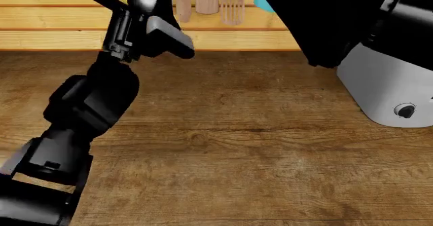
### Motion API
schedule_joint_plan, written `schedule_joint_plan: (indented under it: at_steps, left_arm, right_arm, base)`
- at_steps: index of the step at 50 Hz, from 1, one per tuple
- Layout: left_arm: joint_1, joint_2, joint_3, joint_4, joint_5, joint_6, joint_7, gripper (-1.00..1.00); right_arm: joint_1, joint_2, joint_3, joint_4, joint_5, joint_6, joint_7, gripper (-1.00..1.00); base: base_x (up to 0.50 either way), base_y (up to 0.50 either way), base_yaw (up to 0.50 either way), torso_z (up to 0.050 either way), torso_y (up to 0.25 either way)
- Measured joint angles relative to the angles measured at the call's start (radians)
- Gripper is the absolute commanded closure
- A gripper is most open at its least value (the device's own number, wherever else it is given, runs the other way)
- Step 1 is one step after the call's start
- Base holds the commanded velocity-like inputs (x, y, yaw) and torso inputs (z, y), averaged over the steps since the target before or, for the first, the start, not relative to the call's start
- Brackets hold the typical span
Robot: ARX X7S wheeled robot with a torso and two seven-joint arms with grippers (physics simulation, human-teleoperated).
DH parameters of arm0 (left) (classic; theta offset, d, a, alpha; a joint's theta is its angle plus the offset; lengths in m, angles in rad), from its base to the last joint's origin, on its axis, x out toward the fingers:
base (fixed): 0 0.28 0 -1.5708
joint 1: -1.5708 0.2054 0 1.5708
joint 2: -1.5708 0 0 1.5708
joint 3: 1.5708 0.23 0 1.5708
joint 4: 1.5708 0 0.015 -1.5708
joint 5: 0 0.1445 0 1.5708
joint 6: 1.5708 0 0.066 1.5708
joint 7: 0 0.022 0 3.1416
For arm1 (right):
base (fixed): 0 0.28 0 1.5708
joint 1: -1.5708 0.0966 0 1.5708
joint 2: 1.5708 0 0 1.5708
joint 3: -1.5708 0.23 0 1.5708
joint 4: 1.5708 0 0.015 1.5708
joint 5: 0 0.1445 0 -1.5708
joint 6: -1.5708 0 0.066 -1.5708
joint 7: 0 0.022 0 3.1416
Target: A wet mug is on the counter and needs to be dried. Pick it up and place it upside down in the open cabinet.
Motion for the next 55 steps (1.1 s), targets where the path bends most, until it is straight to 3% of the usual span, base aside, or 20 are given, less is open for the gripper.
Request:
schedule_joint_plan:
  at_steps: [9, 19, 27, 38, 55]
  left_arm:
    - [0.078, 0.002, -0.164, 0.310, -0.318, -0.436, 0.416, -1.00]
    - [0.090, 0.009, -0.255, 0.467, -0.499, -0.818, 0.649, -1.00]
    - [0.091, 0.014, -0.281, 0.503, -0.558, -0.947, 0.720, -1.00]
    - [0.094, 0.018, -0.293, 0.512, -0.590, -1.009, 0.754, -1.00]
    - [0.103, 0.014, -0.291, 0.523, -0.608, -1.031, 0.770, -1.00]
  right_arm:
    - [0.005, -0.001, -0.003, -0.015, -0.029, -0.017, 0.034, 1.00]
    - [0.025, 0.002, -0.011, -0.059, -0.029, -0.048, 0.142, 1.00]
    - [0.077, 0.016, -0.008, -0.142, -0.036, -0.058, 0.216, 1.00]
    - [0.144, -0.006, -0.004, -0.234, -0.085, -0.072, 0.230, 1.00]
    - [0.312, -0.078, -0.013, -0.193, -0.286, -0.128, 0.113, 1.00]
  base:
    - [0.00, 0.00, 0.00, 0.000, 0.000]
    - [0.00, 0.00, 0.00, 0.000, 0.000]
    - [0.00, 0.00, 0.00, 0.000, 0.000]
    - [0.00, 0.00, 0.00, 0.000, 0.000]
    - [0.00, 0.00, 0.00, 0.001, 0.001]
